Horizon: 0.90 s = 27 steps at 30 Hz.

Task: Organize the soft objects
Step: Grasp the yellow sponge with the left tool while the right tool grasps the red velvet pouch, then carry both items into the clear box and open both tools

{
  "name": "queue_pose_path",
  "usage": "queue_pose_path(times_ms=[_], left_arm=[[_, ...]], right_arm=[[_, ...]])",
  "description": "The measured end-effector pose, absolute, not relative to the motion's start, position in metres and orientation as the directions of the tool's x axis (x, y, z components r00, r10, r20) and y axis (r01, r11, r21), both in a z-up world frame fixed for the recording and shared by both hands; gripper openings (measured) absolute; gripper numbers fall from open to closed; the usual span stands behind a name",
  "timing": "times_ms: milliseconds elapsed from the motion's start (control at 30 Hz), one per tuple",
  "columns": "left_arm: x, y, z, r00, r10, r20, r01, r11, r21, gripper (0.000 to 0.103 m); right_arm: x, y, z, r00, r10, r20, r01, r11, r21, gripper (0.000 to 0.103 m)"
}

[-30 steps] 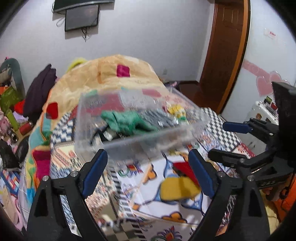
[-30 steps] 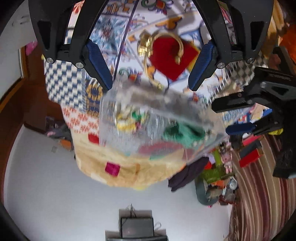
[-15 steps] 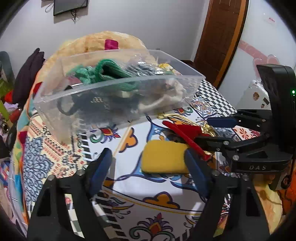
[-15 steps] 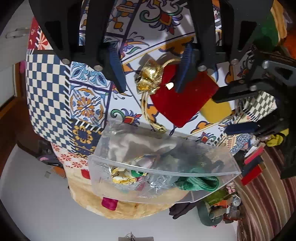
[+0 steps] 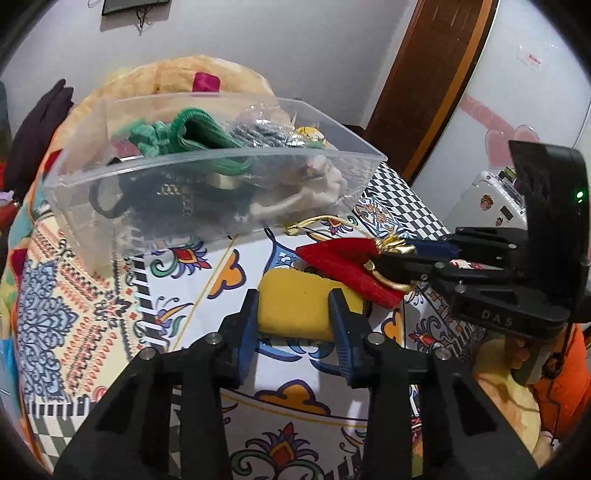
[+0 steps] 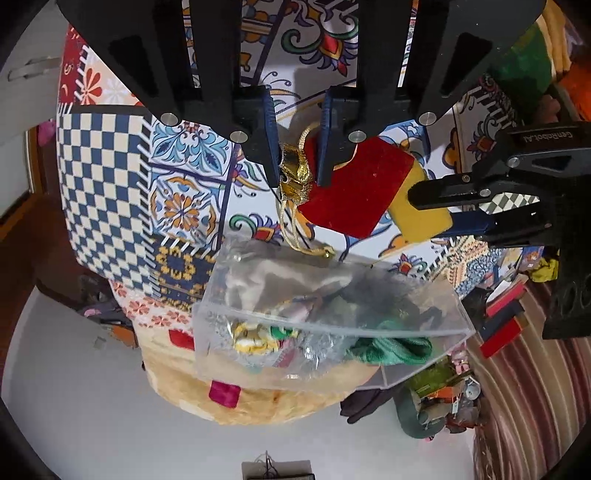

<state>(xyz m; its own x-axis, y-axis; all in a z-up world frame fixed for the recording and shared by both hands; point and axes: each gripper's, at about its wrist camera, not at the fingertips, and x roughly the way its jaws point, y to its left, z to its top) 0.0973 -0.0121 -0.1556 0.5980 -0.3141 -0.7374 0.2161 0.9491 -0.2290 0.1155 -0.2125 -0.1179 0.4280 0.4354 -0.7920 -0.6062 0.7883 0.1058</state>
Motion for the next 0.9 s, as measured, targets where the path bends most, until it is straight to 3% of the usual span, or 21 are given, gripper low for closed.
queue_pose_path(times_ms=[600, 900], left_arm=[[0.085, 0.037, -0.063, 0.812, -0.154, -0.562, 0.096, 0.987, -0.131, 0.036], [0.112, 0.055, -0.047, 0.852, -0.075, -0.519, 0.023, 0.994, -0.105, 0.036]], right_arm=[[0.119, -0.212, -0.024, 0.642, 0.511, -0.572, -0.592, 0.804, 0.052, 0.017], [0.139, -0.190, -0.015, 0.681, 0.514, -0.522, -0.585, 0.810, 0.036, 0.017]])
